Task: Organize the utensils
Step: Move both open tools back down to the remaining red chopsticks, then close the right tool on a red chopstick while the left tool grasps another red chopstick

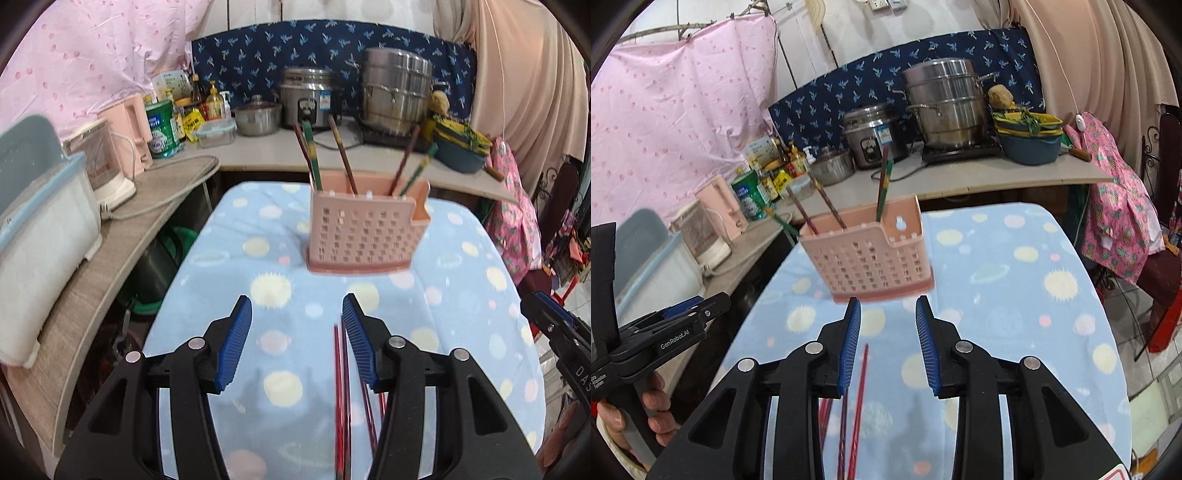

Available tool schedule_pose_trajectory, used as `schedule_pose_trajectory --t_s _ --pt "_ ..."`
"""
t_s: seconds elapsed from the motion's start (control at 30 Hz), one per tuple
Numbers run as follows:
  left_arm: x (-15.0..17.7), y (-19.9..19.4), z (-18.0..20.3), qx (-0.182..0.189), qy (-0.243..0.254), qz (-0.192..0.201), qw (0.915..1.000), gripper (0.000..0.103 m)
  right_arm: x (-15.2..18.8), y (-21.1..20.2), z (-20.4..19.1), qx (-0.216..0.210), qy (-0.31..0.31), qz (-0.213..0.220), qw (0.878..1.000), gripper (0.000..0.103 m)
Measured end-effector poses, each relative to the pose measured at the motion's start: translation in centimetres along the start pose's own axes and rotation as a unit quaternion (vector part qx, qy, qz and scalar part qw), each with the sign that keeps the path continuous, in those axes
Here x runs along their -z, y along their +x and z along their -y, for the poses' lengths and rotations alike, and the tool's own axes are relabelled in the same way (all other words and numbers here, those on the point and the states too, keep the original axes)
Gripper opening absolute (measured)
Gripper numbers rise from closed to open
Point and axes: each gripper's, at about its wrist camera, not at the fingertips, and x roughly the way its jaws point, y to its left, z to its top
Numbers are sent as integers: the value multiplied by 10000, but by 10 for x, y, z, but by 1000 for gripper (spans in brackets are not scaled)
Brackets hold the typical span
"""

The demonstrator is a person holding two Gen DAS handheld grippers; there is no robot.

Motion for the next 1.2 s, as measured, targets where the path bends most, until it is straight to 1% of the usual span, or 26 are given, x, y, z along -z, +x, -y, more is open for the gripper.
schedule_pose_trajectory --t_s 0.27,0.47,0.67,0.93,1.1,1.2 --pt "57 2 2 141 90 -428 9989 49 61 -3 -5 132 -192 -449 9987 30" --pt "97 9 -4 142 73 -799 9967 49 104 3 -7 87 -153 -868 9961 30" --pt "131 16 -7 139 178 -1110 9936 50 141 9 -15 27 -171 -1229 9923 30" --pt "163 22 -2 257 270 -1426 9891 53 162 25 -29 -88 -246 -1501 9883 31" --pt "172 24 1 296 346 -1511 9875 53 170 37 -35 -88 -298 -1617 9863 30" --pt "173 25 3 337 372 -1538 9868 54 173 41 -36 -74 -320 -1670 9854 27"
